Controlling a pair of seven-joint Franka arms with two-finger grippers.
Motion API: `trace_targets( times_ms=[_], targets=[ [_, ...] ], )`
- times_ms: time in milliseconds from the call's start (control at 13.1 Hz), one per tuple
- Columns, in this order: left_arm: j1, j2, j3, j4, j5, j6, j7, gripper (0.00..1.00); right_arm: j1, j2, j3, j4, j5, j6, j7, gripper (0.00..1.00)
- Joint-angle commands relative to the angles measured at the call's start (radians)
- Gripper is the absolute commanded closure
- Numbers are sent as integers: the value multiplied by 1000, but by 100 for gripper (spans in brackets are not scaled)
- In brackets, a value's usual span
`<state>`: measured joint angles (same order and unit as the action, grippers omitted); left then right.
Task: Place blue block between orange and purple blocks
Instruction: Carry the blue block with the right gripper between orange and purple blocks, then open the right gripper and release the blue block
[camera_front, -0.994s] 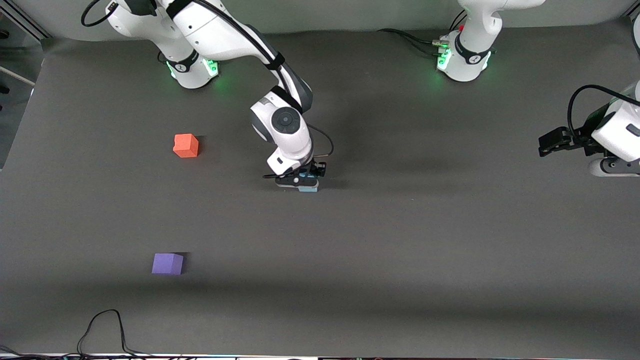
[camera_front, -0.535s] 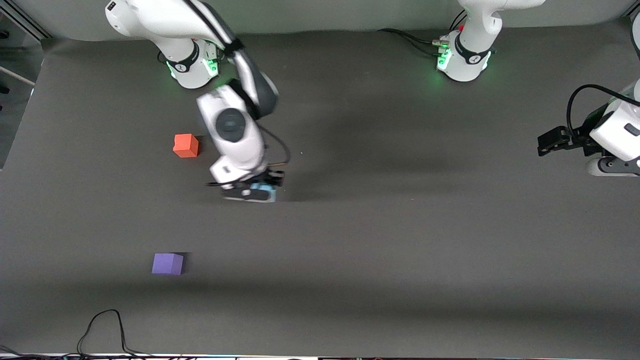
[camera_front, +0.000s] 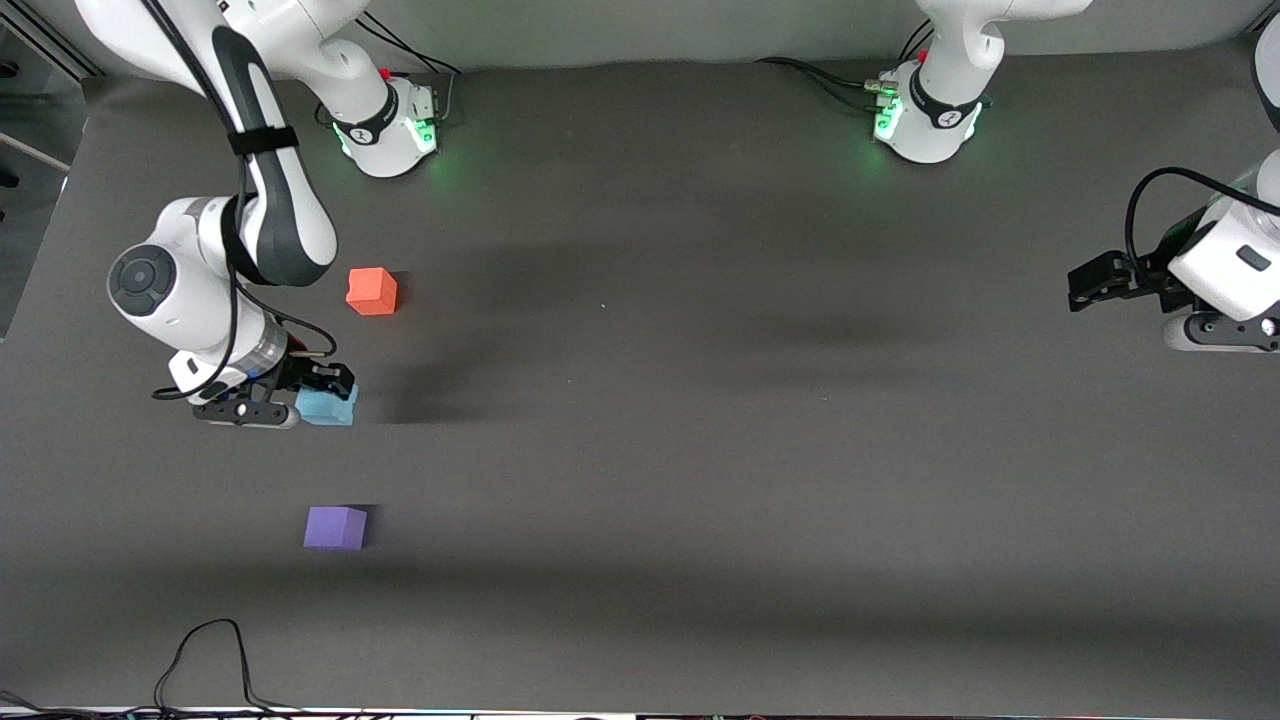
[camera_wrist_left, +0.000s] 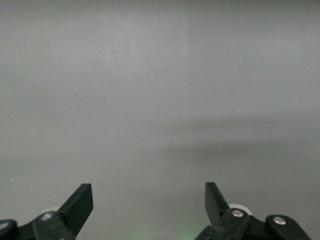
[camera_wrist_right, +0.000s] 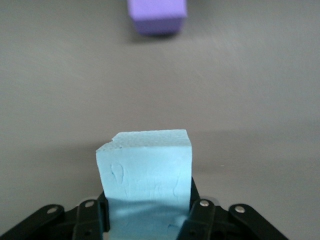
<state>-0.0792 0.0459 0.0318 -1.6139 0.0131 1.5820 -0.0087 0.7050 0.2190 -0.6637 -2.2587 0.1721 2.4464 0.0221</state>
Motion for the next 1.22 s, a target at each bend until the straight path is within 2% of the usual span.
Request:
trace_targets(
  times_ms=[0, 76, 153, 382, 459, 688, 764, 841, 1146],
  targets=[
    [-13, -12, 16, 3, -22, -16, 16, 0, 18, 74, 3, -84, 47, 167, -47, 63],
    [-11, -11, 16, 5, -24, -16, 15, 0, 18, 106, 3, -84, 88, 184, -79, 61],
    [-7, -12, 16, 5, -24, -14, 15, 0, 19, 131, 4, -84, 172, 187, -147, 60],
    [-7, -14, 16, 6, -24, -16, 15, 0, 30, 200, 13, -76, 491, 189, -452, 59],
    [-7, -17, 16, 6, -21, -19, 16, 0, 31, 212, 15, -71, 532, 189, -502, 58],
    [-10, -15, 14, 8, -15, -27, 0, 0, 31, 214, 15, -61, 533, 186, -507, 53],
    [-10, -15, 14, 9, -16, -30, 3, 0, 31, 214, 15, -59, 533, 186, -502, 30],
    [-10, -14, 14, 9, -15, -31, 6, 0, 31, 214, 15, -58, 533, 186, -504, 0],
    [-10, -14, 13, 11, -10, -28, 7, 0, 33, 181, 6, -38, 532, 171, -490, 0]
  ],
)
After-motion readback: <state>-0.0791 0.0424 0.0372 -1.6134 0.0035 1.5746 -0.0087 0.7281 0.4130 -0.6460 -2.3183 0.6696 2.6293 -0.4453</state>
